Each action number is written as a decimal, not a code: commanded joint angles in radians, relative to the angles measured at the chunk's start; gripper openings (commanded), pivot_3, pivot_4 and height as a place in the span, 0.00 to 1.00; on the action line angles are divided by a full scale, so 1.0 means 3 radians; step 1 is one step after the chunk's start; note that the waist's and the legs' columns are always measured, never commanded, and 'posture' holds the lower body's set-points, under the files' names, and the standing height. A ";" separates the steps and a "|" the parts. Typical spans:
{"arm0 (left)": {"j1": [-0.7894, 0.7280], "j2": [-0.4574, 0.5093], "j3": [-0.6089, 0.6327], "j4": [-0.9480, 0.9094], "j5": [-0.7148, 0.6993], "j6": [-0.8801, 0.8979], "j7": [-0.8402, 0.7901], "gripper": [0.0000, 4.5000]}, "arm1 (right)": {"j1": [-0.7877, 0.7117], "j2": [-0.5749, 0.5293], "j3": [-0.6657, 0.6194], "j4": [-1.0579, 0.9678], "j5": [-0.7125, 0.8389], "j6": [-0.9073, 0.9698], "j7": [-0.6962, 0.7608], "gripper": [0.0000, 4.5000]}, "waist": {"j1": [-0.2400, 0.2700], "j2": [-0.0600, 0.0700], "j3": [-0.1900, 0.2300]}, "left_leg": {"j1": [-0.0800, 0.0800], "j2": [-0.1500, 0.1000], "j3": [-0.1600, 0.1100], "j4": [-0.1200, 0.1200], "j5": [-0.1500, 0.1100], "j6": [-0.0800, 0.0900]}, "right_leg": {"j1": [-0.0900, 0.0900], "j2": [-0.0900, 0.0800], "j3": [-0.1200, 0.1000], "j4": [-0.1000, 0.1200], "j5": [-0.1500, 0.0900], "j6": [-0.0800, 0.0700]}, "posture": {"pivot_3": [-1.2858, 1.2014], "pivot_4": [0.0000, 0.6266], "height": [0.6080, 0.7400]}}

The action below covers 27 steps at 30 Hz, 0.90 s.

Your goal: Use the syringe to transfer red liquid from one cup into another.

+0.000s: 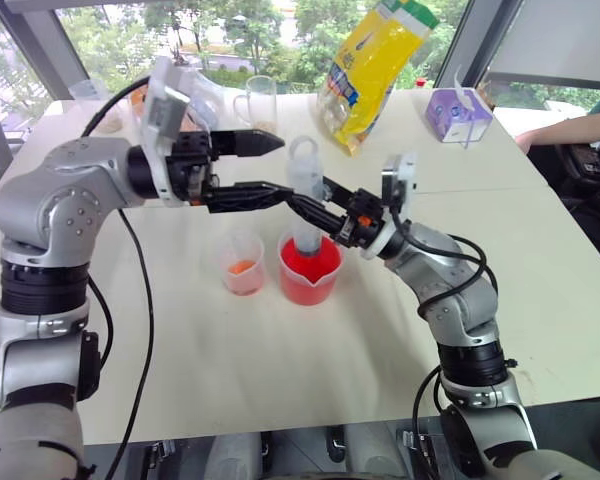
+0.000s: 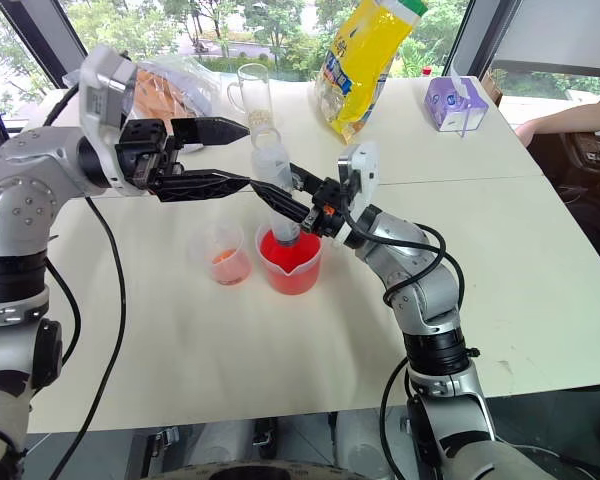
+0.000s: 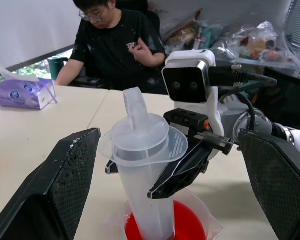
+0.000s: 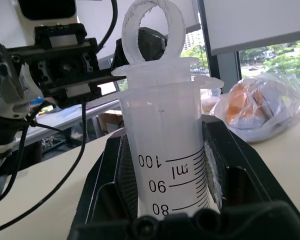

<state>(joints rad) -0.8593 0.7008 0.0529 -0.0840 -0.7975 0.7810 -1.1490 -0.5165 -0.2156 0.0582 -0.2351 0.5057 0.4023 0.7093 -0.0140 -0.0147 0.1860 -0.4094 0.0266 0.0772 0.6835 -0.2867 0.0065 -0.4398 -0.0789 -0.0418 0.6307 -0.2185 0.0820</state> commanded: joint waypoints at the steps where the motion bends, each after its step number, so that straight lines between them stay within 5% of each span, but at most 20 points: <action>1: -0.0087 -0.0037 0.0012 -0.0120 -0.0059 0.0029 -0.0004 1.00 | 0.0011 -0.0005 0.0023 -0.0090 -0.0020 -0.0108 0.0008 0.31 | 0.0002 0.0000 0.0000 | 0.0000 0.0000 0.0000 0.0000 0.0000 0.0000 | 0.0000 0.0000 0.0000 0.0000 0.0000 0.0000 | 0.52 0.24 1.00; 13: -0.0138 -0.0194 -0.0031 -0.0107 -0.0077 0.0121 -0.0055 1.00 | 0.0060 -0.0051 0.0078 -0.0121 -0.0050 -0.0123 0.0027 0.31 | -0.0001 0.0000 0.0000 | 0.0000 0.0000 0.0000 0.0000 0.0000 0.0000 | 0.0000 0.0000 0.0000 0.0000 0.0000 0.0000 | 0.52 0.24 1.00; 16: -0.0144 -0.0205 -0.0037 -0.0087 -0.0084 0.0131 -0.0051 0.82 | 0.0053 -0.0058 0.0077 -0.0116 -0.0055 -0.0120 0.0032 0.31 | 0.0000 0.0000 0.0000 | 0.0001 0.0000 0.0000 0.0000 0.0000 0.0000 | 0.0000 0.0001 0.0000 0.0001 0.0000 0.0000 | 0.52 0.24 1.00; 23: -0.0143 -0.0231 -0.0066 -0.0042 -0.0056 0.0106 -0.0055 0.03 | 0.0036 -0.0071 0.0076 -0.0116 -0.0070 -0.0123 0.0039 0.31 | 0.0001 0.0000 0.0000 | 0.0001 0.0000 0.0000 0.0000 0.0000 0.0000 | 0.0001 0.0001 0.0000 0.0001 0.0000 0.0000 | 0.52 0.24 1.00; 27: -0.0176 -0.0269 -0.0062 0.0010 -0.0023 0.0059 -0.0045 0.02 | 0.0049 -0.0093 0.0090 -0.0125 -0.0069 -0.0124 0.0046 0.31 | 0.0007 0.0000 0.0000 | 0.0001 0.0000 0.0000 0.0001 0.0000 0.0000 | 0.0002 0.0000 0.0000 0.0000 0.0000 0.0000 | 0.52 0.24 1.00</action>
<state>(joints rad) -0.8789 0.6265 0.0325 -0.0488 -0.7913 0.8149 -1.1397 -0.4913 -0.2398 0.1009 -0.2508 0.4860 0.3765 0.7372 -0.0120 -0.0147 0.1860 -0.4091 0.0265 0.0771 0.6838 -0.2866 0.0064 -0.4393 -0.0789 -0.0417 0.6308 -0.2185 0.0820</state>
